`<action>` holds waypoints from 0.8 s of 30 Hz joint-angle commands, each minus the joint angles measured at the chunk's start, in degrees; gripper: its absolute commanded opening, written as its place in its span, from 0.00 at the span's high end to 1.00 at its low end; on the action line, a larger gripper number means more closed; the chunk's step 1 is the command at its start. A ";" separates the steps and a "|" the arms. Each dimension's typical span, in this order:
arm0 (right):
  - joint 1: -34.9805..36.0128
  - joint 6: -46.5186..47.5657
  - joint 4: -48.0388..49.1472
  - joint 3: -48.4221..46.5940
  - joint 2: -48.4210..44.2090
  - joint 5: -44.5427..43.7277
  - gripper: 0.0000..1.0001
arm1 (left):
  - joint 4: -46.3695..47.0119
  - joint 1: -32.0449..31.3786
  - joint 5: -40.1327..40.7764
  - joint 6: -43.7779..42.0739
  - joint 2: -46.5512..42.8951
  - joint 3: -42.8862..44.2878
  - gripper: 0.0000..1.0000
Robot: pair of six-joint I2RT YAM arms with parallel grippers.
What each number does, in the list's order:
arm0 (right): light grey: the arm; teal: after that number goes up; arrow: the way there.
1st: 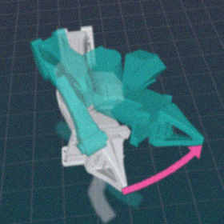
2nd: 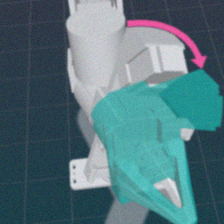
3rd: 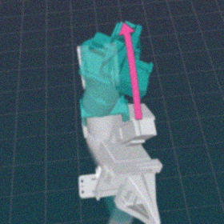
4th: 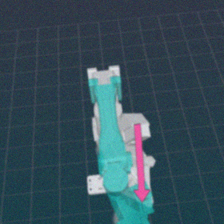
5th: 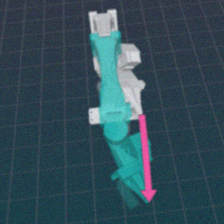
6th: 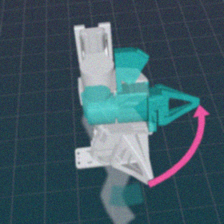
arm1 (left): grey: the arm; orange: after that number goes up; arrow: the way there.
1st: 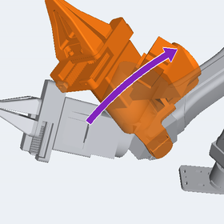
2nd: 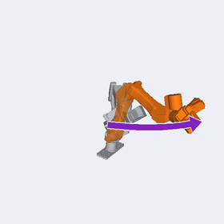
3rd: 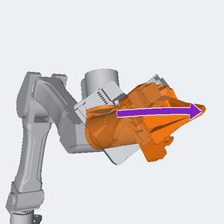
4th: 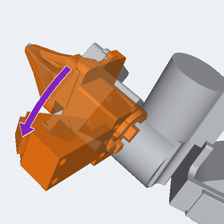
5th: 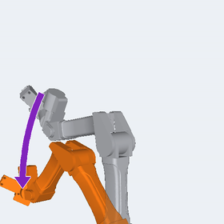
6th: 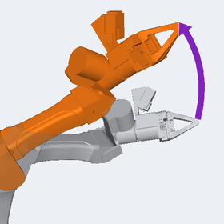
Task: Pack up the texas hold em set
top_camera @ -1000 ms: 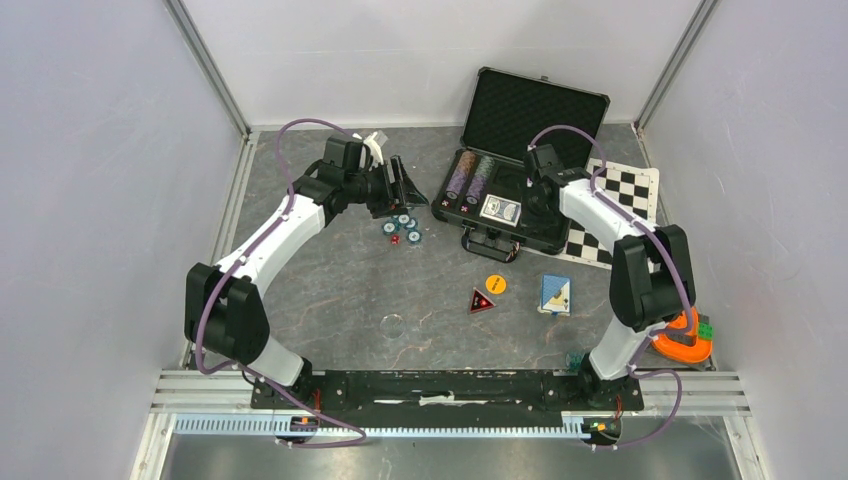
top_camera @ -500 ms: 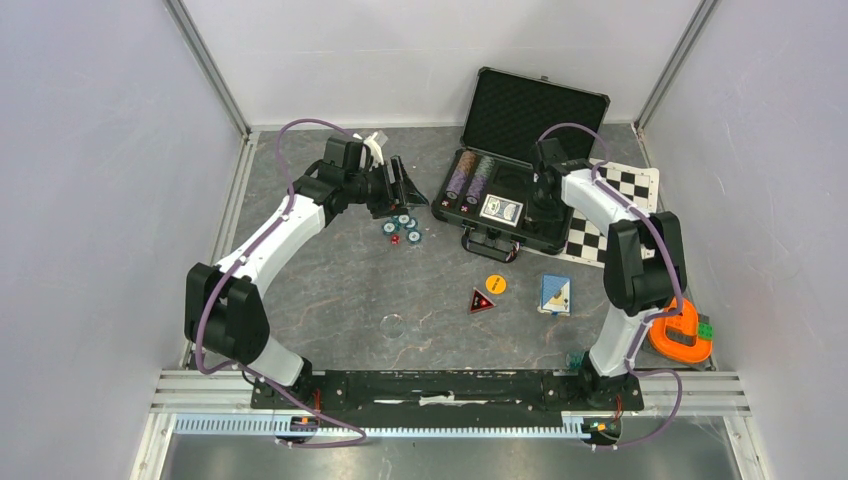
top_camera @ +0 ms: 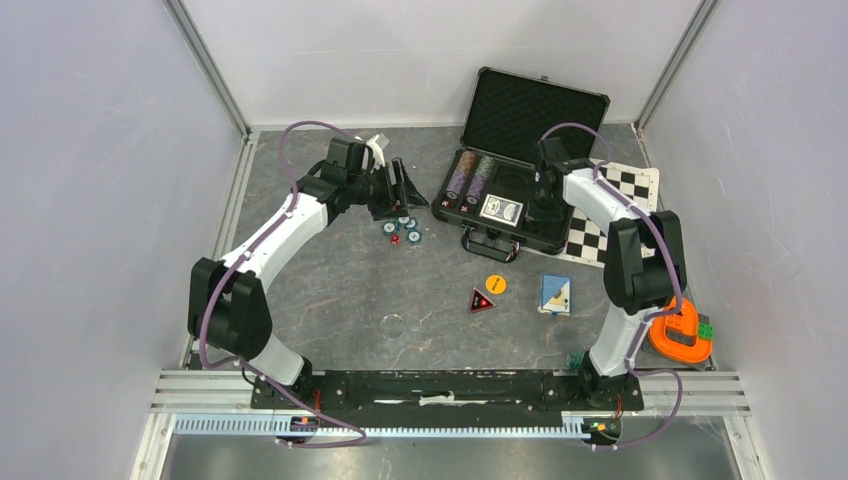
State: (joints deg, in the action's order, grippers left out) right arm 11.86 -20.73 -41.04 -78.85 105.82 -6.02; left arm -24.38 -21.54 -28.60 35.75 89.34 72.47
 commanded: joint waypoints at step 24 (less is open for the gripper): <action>-1.31 -2.12 -1.14 4.13 -13.53 3.97 0.54 | 0.13 0.34 3.35 -2.18 -4.67 -0.66 0.24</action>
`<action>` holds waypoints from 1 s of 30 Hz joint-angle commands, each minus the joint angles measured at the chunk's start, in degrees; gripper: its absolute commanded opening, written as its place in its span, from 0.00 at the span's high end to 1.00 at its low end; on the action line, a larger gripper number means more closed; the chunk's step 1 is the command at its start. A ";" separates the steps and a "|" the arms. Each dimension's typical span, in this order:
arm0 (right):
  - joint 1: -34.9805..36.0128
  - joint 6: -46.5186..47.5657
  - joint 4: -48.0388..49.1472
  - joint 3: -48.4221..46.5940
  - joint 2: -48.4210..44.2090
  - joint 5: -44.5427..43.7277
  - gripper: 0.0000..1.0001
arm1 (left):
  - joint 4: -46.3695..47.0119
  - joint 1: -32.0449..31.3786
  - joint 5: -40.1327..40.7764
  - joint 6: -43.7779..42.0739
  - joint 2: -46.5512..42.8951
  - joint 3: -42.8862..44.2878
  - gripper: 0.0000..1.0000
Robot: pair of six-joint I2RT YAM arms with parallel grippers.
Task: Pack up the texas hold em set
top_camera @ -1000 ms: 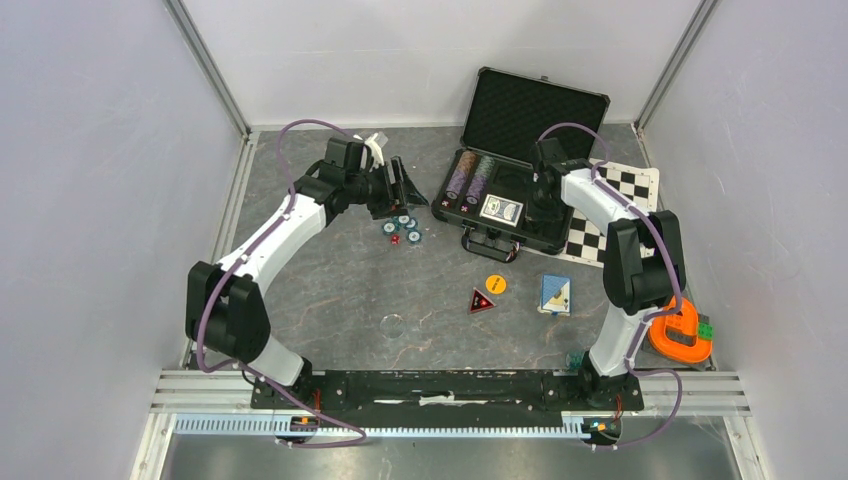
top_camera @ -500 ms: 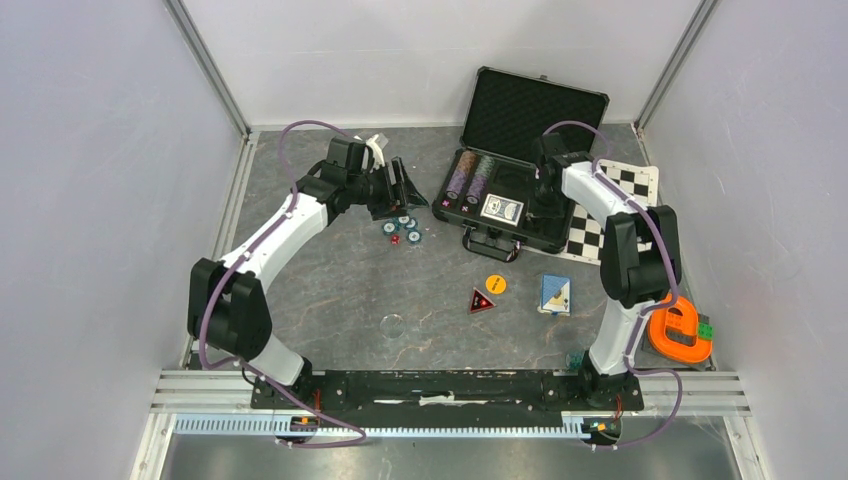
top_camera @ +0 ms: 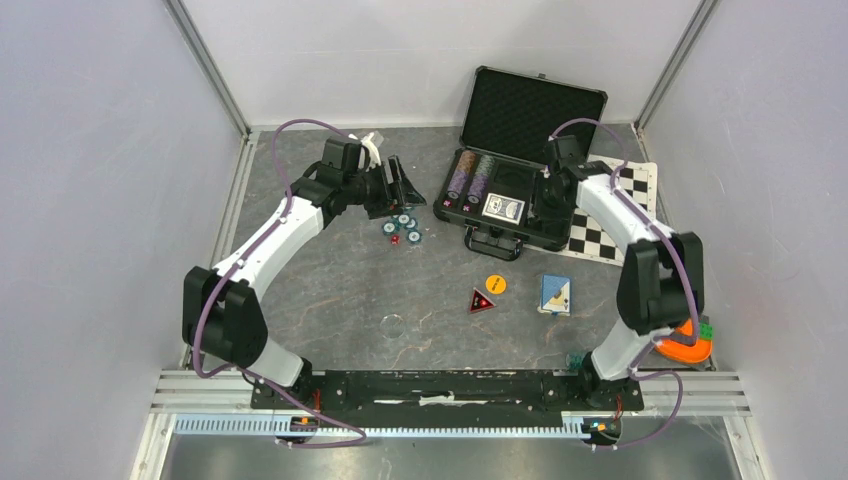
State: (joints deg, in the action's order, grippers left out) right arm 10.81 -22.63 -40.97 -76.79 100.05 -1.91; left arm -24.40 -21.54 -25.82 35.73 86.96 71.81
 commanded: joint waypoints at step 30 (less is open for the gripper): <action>0.00 -0.13 5.38 37.34 -24.72 -0.98 0.06 | -0.46 0.20 4.58 -7.19 -18.73 -15.96 0.00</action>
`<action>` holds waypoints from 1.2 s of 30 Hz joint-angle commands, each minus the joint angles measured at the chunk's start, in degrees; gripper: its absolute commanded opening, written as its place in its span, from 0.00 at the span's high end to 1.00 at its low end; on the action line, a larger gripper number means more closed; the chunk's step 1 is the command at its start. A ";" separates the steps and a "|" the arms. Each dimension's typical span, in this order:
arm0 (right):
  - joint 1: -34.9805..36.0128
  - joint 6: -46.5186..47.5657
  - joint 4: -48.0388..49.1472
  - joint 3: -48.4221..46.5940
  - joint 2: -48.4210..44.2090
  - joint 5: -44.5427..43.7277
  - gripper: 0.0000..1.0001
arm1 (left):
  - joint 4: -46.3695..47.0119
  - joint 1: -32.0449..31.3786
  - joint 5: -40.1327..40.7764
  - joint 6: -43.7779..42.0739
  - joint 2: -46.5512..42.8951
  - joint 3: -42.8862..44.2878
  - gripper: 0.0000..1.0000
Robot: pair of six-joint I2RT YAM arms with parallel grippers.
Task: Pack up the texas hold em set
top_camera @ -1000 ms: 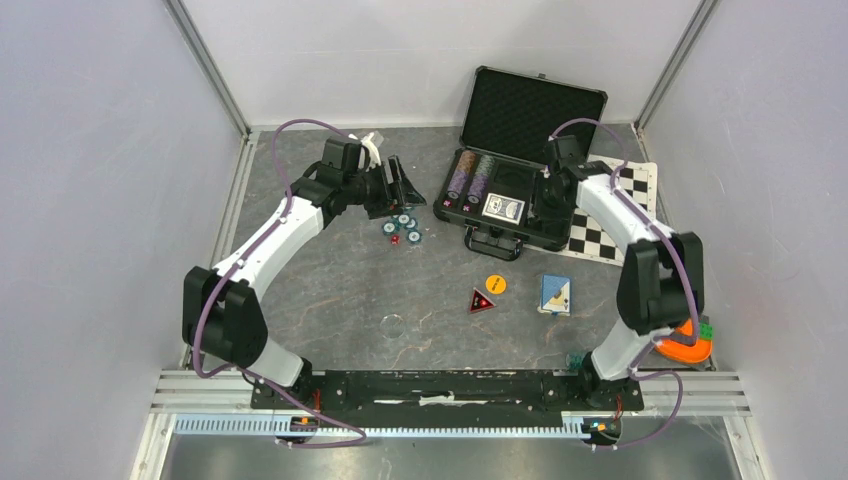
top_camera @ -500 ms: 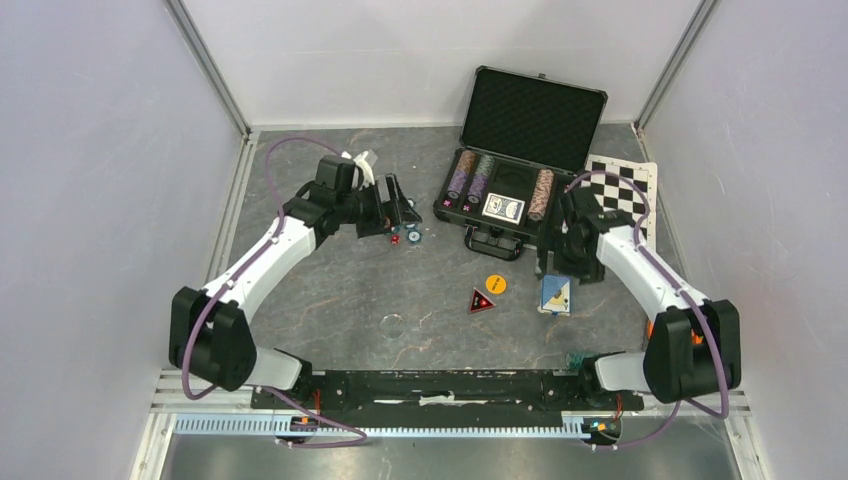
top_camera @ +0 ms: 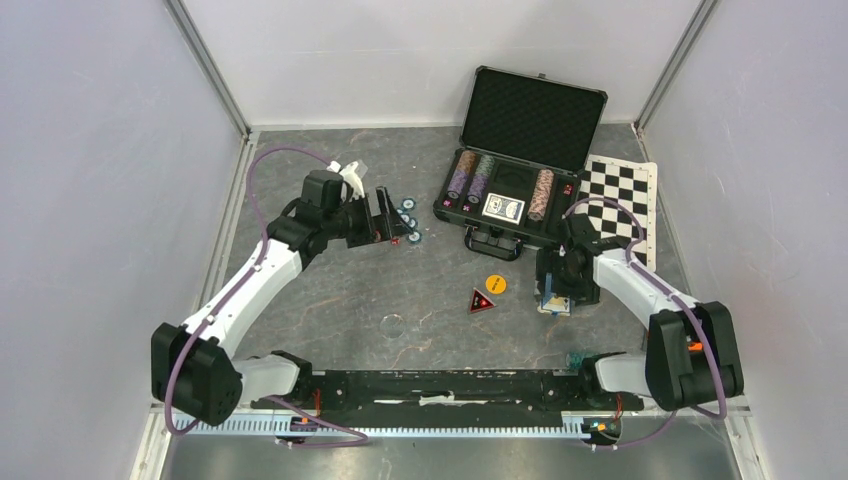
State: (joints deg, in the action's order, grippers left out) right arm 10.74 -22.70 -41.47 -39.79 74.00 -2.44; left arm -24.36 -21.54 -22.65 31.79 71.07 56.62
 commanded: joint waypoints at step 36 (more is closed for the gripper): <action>25.47 -20.44 7.69 -16.31 20.02 -9.34 0.16 | -3.76 -0.54 3.25 -7.88 -0.30 2.42 0.00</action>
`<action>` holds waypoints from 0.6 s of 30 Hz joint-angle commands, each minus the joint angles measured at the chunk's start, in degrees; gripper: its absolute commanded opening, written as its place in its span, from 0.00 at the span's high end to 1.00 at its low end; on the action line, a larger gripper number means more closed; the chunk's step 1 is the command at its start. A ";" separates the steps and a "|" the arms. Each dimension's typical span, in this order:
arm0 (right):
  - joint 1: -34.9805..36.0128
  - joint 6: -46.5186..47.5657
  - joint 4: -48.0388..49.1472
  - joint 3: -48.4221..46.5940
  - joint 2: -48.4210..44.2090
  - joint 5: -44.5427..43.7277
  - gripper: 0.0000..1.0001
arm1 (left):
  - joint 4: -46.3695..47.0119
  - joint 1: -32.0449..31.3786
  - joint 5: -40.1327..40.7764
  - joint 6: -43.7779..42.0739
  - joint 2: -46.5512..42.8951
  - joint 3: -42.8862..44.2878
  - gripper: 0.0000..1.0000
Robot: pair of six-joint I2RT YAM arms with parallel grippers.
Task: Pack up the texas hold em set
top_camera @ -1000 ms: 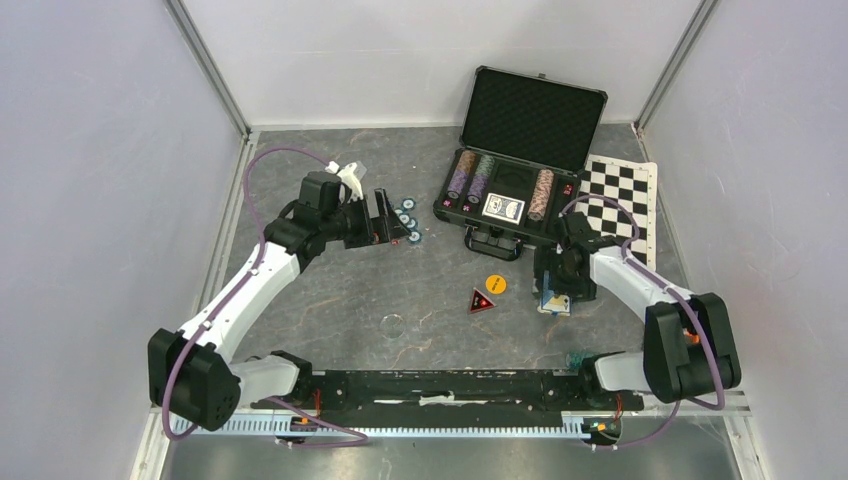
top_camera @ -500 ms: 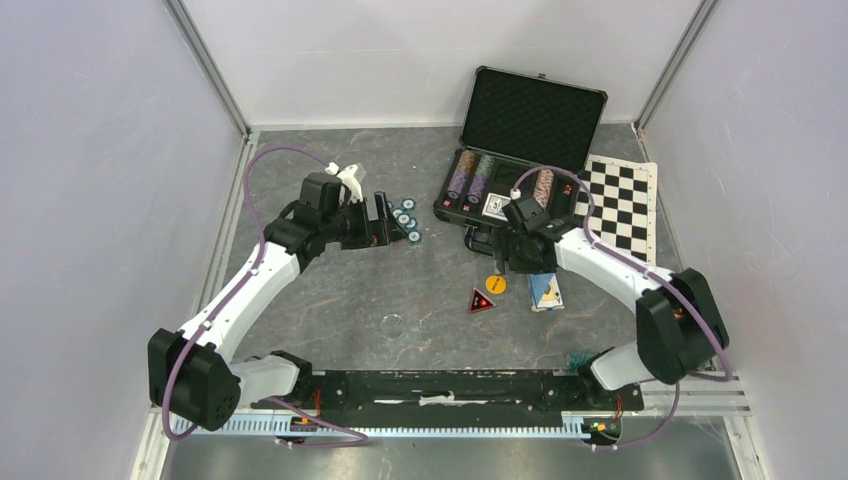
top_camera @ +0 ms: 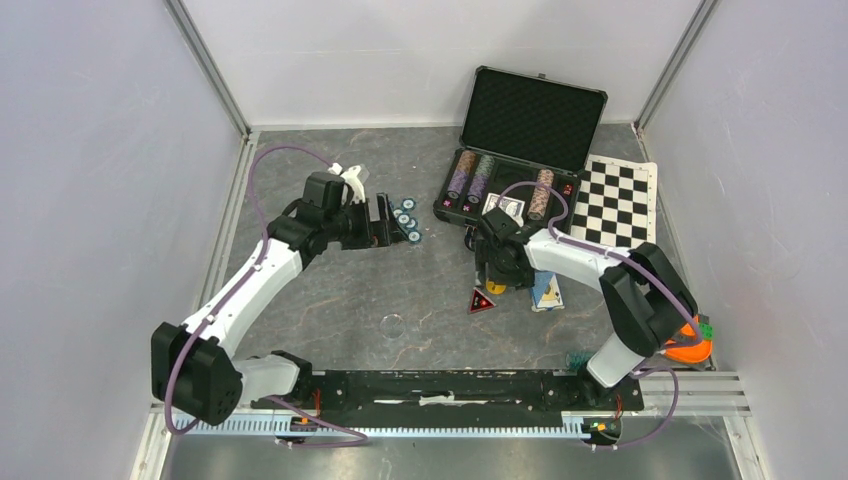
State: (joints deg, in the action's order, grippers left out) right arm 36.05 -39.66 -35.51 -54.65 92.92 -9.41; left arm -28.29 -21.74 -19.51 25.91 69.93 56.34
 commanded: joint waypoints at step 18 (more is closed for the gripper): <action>0.06 -3.25 0.51 -5.37 6.70 -1.05 0.52 | -0.51 -1.00 0.93 -3.59 2.32 3.69 0.00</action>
State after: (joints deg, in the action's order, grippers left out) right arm 35.97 -42.65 -35.83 -57.95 97.60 -11.05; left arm -28.71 -22.37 -19.49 25.71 72.31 57.80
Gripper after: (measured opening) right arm 0.521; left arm 0.993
